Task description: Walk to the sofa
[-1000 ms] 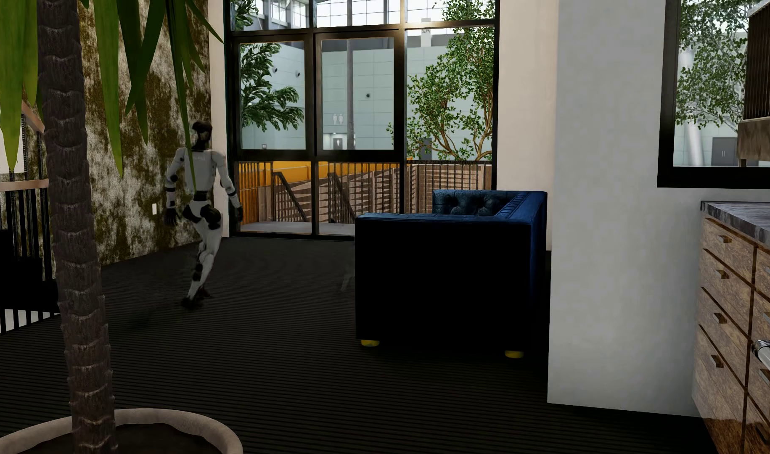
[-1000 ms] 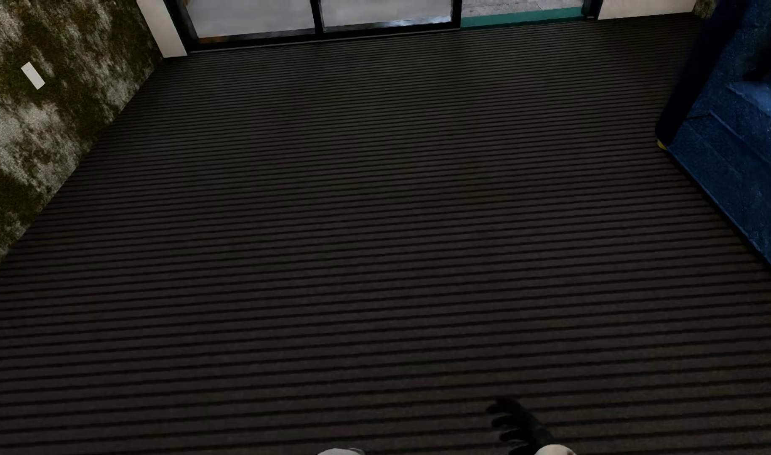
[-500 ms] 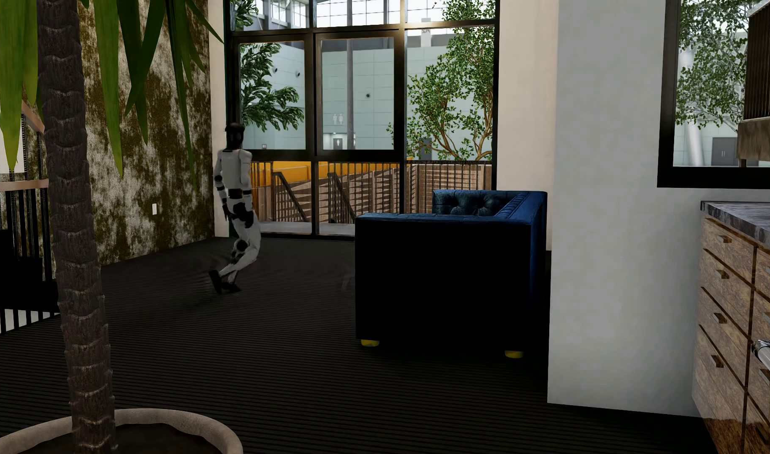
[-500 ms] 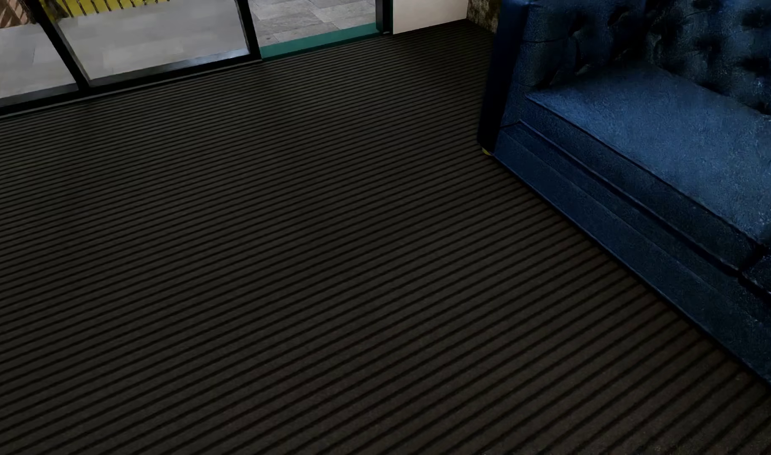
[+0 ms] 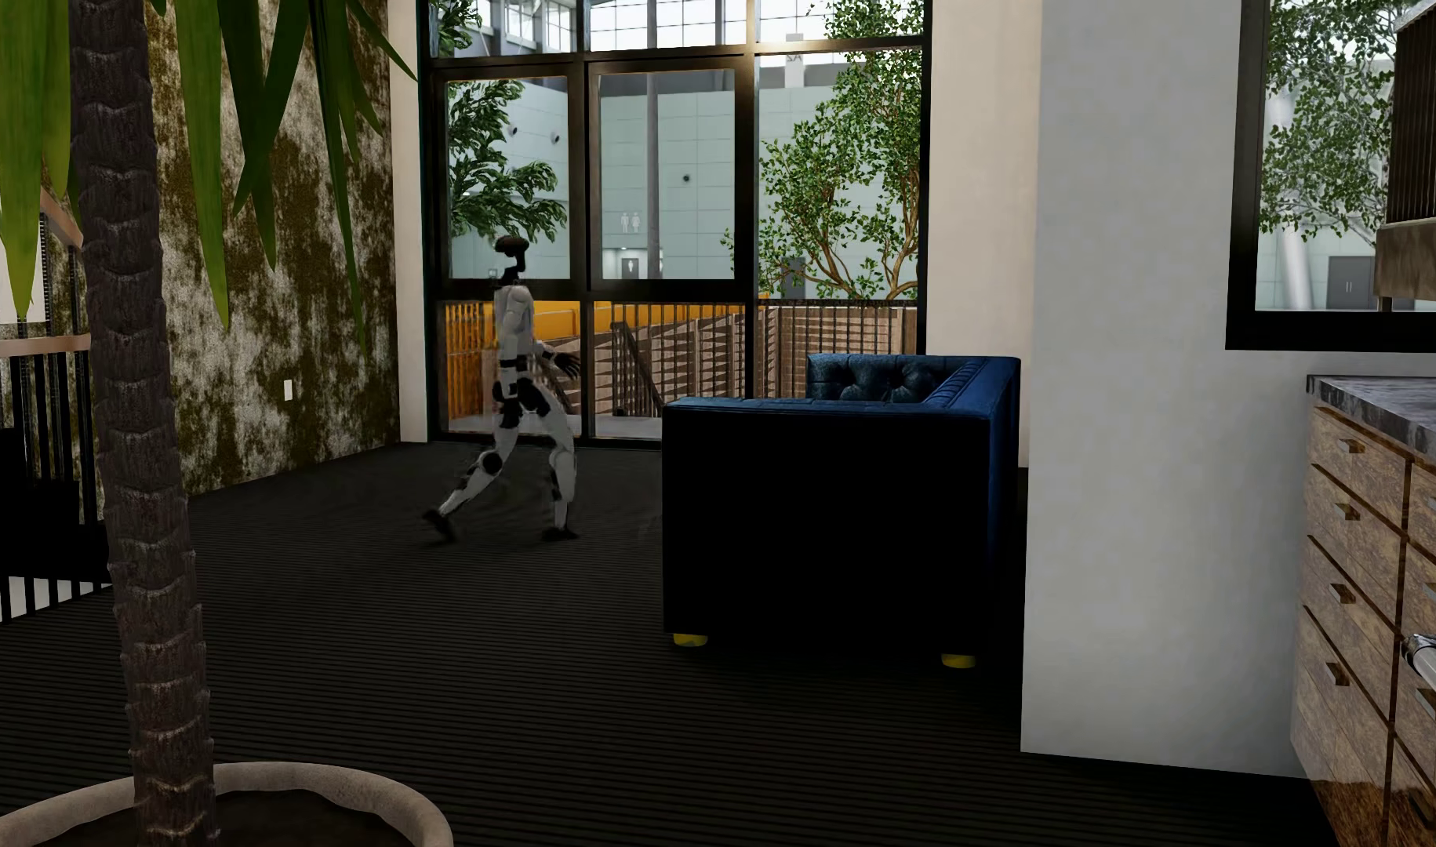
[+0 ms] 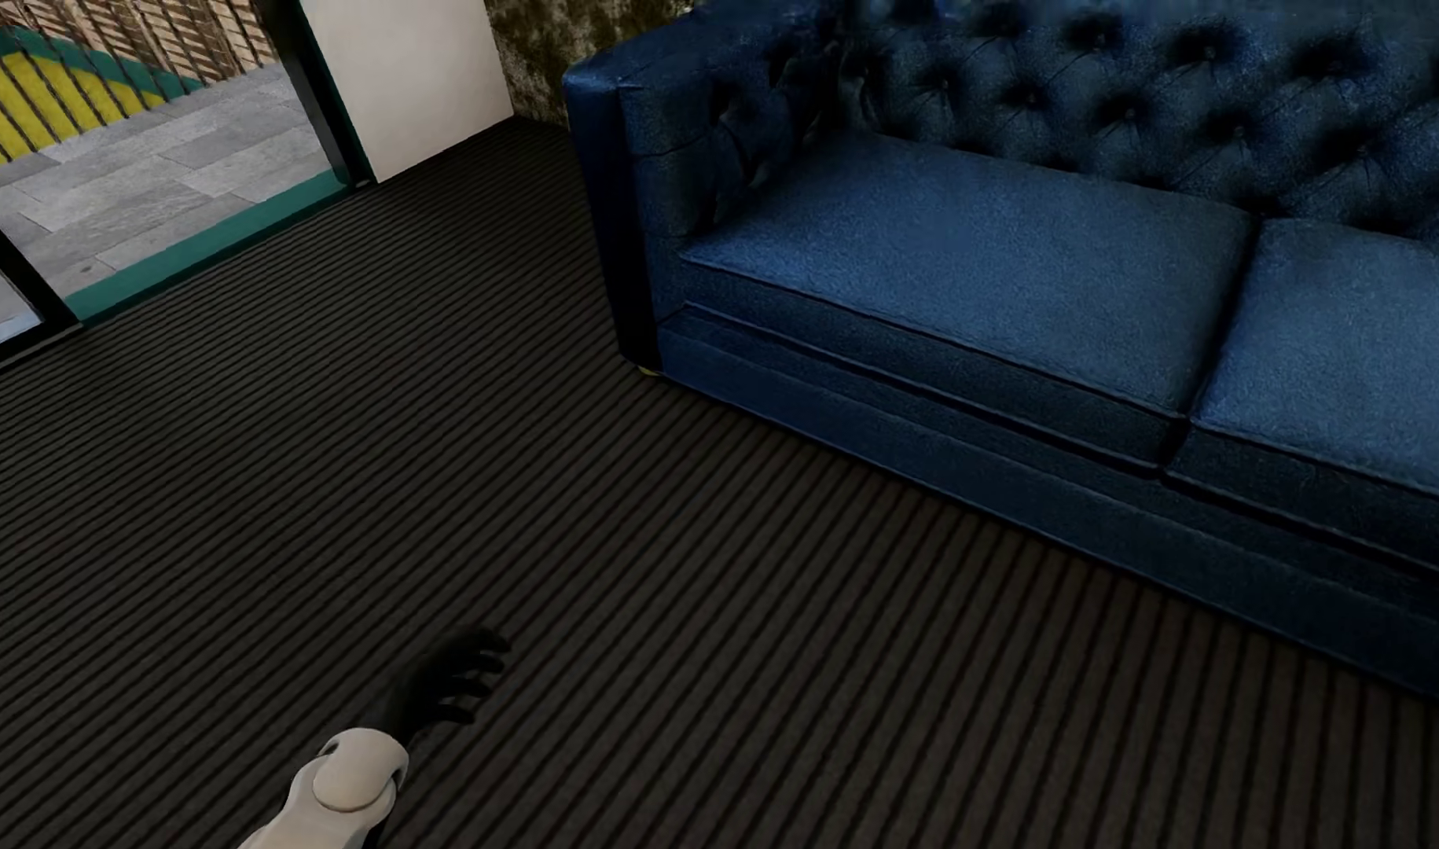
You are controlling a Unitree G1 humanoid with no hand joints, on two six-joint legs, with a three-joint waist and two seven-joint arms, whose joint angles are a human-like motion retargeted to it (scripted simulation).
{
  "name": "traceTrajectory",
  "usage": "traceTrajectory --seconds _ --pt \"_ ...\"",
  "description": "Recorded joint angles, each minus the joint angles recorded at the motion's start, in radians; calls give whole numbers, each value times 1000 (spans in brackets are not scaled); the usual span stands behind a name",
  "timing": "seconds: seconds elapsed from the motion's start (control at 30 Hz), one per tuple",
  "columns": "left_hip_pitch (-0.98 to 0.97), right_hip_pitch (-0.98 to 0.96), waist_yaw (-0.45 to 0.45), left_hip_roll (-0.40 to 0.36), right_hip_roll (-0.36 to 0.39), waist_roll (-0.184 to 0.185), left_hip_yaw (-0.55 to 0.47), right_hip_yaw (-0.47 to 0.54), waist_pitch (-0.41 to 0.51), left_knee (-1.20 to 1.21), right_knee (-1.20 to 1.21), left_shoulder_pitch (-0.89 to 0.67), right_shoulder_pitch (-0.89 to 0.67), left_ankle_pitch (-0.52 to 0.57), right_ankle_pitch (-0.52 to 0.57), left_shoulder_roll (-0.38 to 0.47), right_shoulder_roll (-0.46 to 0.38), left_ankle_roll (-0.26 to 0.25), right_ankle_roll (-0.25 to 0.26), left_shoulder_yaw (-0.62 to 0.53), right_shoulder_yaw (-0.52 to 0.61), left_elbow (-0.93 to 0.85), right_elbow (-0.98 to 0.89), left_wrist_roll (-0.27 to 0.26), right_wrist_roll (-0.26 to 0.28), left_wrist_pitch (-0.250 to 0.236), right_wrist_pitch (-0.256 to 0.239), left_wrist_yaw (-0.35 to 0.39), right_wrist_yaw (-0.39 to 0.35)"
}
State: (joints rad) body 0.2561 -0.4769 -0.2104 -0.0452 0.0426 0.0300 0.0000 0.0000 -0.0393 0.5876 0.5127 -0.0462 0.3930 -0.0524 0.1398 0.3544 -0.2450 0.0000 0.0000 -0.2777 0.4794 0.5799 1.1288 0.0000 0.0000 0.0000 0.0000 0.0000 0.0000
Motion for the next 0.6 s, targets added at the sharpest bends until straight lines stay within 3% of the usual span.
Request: traceTrajectory --seconds 0.03,0.1,0.13,0.23,0.33,0.43,0.5,0.6 --pt "-11 36 20 20 35 32 0 0 0 83 16 43 -7 138 -6 -18 -13 0 0 -29 8 34 4 0 0 0 0 0 0" --pt "-132 152 30 76 79 74 0 0 11 335 5 101 -19 392 -127 -23 -37 0 0 -159 -41 118 -54 0 0 0 0 0 0" --pt "-223 204 43 100 96 88 0 0 19 472 -2 114 -30 436 -188 -17 -46 0 0 -247 -71 161 -95 0 0 0 0 0 0" --pt "-457 345 164 109 140 94 0 0 50 737 -38 170 -110 258 -277 -24 -82 0 0 -375 -108 322 -189 0 0 0 0 0 0" --pt "-589 476 317 70 126 60 0 0 73 552 -71 263 -205 160 -338 -26 -100 0 0 -334 -156 485 -240 0 0 0 0 0 0" --pt "-630 535 447 64 85 43 0 0 76 150 -70 345 -264 225 -377 -3 -105 0 0 -332 -253 505 -310 0 0 0 0 0 0" --pt "-620 590 471 77 68 61 0 0 73 -75 -82 388 -272 331 -417 -8 -125 0 0 -317 -276 497 -385 0 0 0 0 0 0" --pt "-593 668 458 70 40 76 0 0 71 -216 -92 403 -240 370 -467 -17 -134 0 0 -304 -295 492 -461 0 0 0 0 0 0"
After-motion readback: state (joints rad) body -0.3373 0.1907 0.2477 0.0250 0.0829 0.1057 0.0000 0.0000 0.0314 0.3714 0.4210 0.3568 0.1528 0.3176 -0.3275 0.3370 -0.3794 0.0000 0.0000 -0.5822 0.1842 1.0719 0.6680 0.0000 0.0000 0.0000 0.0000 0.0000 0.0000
